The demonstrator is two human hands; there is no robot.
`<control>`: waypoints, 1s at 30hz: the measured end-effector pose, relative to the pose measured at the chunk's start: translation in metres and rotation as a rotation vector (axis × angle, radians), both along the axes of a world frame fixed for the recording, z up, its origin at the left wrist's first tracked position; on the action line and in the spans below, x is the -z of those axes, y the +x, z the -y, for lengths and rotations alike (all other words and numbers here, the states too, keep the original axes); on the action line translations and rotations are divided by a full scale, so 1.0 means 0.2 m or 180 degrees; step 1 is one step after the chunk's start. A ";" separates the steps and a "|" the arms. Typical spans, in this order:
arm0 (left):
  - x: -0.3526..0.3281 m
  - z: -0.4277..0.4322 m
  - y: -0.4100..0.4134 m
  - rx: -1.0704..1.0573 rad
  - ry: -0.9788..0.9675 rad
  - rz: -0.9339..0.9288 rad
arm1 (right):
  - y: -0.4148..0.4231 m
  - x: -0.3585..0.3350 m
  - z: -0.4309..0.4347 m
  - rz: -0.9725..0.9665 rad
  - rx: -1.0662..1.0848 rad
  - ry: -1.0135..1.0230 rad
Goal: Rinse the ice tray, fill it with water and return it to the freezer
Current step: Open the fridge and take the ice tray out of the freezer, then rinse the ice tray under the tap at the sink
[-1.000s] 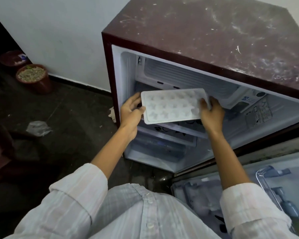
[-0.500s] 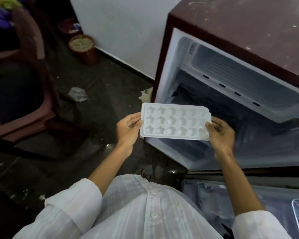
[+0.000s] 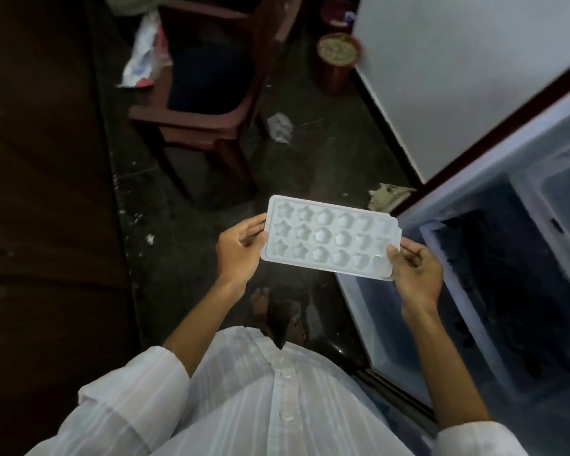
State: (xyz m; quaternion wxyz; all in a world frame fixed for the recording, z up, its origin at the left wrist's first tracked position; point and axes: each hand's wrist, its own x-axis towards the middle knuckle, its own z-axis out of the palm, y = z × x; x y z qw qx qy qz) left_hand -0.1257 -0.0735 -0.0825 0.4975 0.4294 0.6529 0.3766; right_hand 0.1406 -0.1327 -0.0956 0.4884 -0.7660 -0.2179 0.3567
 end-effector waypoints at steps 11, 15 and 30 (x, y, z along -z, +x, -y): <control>-0.02 0.36 -0.54 -0.1309 0.0132 -0.0449 | -0.55 0.00 -0.19 -0.0097 -0.1466 0.0006; -0.07 0.52 -0.76 -0.1756 0.0156 -0.0540 | -0.81 -0.03 -0.20 -0.0129 -0.1953 0.0068; -0.20 1.36 -1.50 -0.3485 0.0314 -0.0641 | -1.91 -0.17 0.09 -0.0097 -0.3706 0.0416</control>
